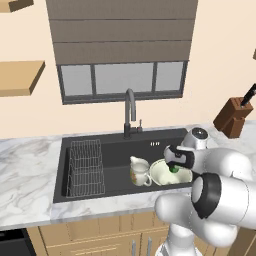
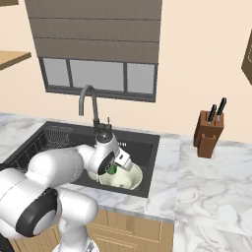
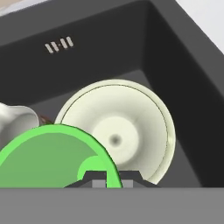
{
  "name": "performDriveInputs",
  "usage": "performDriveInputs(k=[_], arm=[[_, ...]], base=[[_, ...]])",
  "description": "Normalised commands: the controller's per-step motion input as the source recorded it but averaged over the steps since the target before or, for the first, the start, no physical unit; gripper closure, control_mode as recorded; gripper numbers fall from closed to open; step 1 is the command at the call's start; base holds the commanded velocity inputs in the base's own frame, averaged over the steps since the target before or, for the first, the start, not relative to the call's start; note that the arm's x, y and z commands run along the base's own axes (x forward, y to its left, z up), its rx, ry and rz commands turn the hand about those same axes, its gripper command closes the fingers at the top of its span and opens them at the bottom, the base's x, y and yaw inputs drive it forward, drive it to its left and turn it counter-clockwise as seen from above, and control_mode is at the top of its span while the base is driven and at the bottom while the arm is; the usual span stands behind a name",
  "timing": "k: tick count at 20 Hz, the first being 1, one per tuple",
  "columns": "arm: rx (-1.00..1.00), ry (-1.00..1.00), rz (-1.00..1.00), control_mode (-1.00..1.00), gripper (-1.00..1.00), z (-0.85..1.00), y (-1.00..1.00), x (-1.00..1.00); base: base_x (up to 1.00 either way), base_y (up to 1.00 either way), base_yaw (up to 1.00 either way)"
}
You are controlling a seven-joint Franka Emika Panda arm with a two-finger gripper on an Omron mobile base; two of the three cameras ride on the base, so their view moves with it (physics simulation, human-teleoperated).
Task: Pick the bowl and cup and place them in the sink. Then turn on the water.
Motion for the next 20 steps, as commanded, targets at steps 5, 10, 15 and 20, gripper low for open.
performDriveInputs(k=[5, 10, 15, 20], arm=[[0.00, 0.00, 0.00, -1.00, 1.00, -0.16, 0.00, 0.00], [0.00, 0.01, 0.00, -1.00, 1.00, -0.25, 0.00, 0.00], [0.00, 0.00, 0.00, -1.00, 1.00, -0.28, 0.00, 0.01], [0.00, 0.01, 0.00, -1.00, 1.00, -0.27, 0.00, 0.03]], base=[[0.00, 0.00, 0.00], [0.00, 0.00, 0.00], [0.00, 0.00, 0.00], [0.00, 0.00, 0.00]])
